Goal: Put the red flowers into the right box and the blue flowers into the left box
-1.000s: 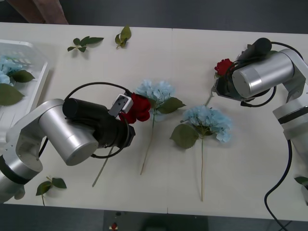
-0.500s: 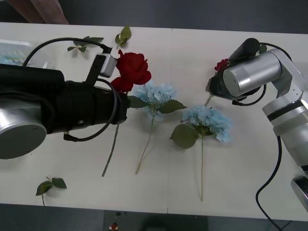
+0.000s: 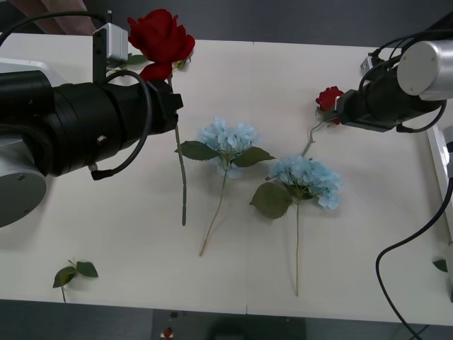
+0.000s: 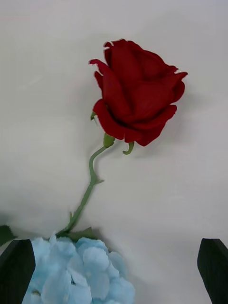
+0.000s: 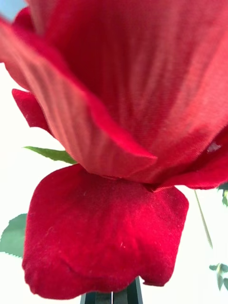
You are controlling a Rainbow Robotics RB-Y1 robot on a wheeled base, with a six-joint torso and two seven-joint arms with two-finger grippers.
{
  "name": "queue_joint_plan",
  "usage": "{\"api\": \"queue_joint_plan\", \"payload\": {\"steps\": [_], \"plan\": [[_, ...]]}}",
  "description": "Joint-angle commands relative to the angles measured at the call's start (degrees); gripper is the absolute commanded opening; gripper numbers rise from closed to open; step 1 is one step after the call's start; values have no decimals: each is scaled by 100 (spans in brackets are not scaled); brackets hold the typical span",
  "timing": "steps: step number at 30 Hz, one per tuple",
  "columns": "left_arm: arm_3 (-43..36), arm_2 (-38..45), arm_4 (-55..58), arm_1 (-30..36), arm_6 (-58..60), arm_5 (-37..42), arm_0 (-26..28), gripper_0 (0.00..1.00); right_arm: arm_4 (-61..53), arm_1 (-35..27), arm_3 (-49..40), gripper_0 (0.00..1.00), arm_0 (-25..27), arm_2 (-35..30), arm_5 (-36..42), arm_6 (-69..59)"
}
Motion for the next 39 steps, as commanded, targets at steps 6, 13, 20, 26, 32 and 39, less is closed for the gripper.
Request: {"api": "queue_joint_plan", "payload": {"steps": [6, 13, 20, 26, 32, 39], "plan": [[-17, -451, -1460, -862, 1705, -50, -872, 0, -1278, -272, -424, 100, -179, -1413, 994, 1999], [607, -934, -2101, -1363, 2074, -50, -1593, 0, -2333, -474, -424, 100, -179, -2222, 1776, 3098], [1222, -1233, -2268, -1891, 2082, -50, -2147, 0, -3502, -615, -424, 100, -170, -2644, 2057, 3898], [1723, -1444, -2549, -2348, 2179, -50, -2533, 0, -4433, -606, -424, 100, -170, -2723, 2049, 4100], [2303, -1523, -2752, -2831, 2320, -279, -2894, 0, -5128, -509, -424, 100, -170, -2477, 1996, 4003], [3006, -1672, -3297, -3112, 2460, -920, -3157, 0, -5339, -439, -407, 100, -161, -2081, 1723, 3854]]}}
